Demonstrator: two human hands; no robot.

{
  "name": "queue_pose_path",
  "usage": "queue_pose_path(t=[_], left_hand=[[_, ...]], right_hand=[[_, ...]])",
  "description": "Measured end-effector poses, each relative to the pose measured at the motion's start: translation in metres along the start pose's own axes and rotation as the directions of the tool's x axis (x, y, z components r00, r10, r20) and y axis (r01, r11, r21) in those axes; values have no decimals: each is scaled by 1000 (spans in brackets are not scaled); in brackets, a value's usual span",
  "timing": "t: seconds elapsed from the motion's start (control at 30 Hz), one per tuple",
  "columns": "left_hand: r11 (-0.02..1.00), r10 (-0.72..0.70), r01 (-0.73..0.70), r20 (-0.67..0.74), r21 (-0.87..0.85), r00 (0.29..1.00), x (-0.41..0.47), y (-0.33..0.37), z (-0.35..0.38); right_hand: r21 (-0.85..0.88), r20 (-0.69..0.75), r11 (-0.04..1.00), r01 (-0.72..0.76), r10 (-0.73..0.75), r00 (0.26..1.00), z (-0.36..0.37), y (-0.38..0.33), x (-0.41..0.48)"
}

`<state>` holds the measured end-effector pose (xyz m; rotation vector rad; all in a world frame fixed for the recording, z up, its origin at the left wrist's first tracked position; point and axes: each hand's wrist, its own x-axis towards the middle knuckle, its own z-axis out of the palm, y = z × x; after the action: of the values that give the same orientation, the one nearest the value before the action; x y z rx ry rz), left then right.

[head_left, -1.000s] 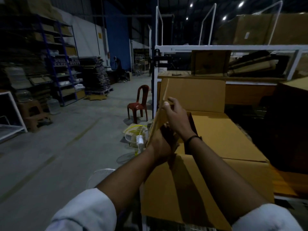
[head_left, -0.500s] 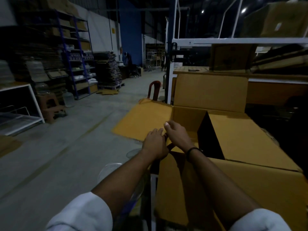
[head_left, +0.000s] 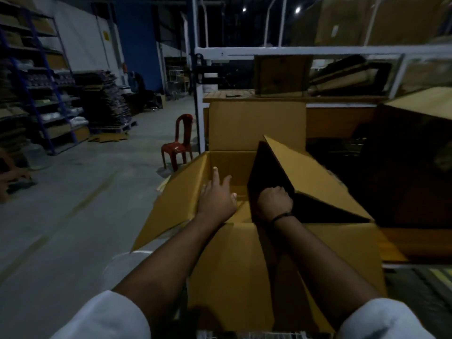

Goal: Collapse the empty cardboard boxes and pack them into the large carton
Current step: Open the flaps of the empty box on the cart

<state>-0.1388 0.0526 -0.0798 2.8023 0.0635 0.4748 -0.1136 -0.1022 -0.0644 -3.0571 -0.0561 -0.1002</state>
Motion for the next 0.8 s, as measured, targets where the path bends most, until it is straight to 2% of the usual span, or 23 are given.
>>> queue_pose_path(t=[0.1,0.23,0.4,0.5,0.67,0.8], left_hand=[[991,131,-131,19,-4,991,16,46,9],[967,254,-252,52,-42,966,31,113,25],[932,362,-357,97,-61,927,44,196,45],[920,392,-387,119,-66,912,45,234,63],[899,438,-435,177,-58,881,46,272,91],[888,461,-451,216,-97,861,37,284,109]], right_hand=[[-13,-109,1000,-28,26,994,-29,36,12],[-120,-248,992,-46,15,969,-67,99,25],[-274,-252,956,-102,31,967,-95,177,40],[-256,-239,955,-149,86,967,-90,218,42],[-204,-128,957,-208,184,974,-70,261,43],[-143,-67,970,-197,189,980,-34,280,40]])
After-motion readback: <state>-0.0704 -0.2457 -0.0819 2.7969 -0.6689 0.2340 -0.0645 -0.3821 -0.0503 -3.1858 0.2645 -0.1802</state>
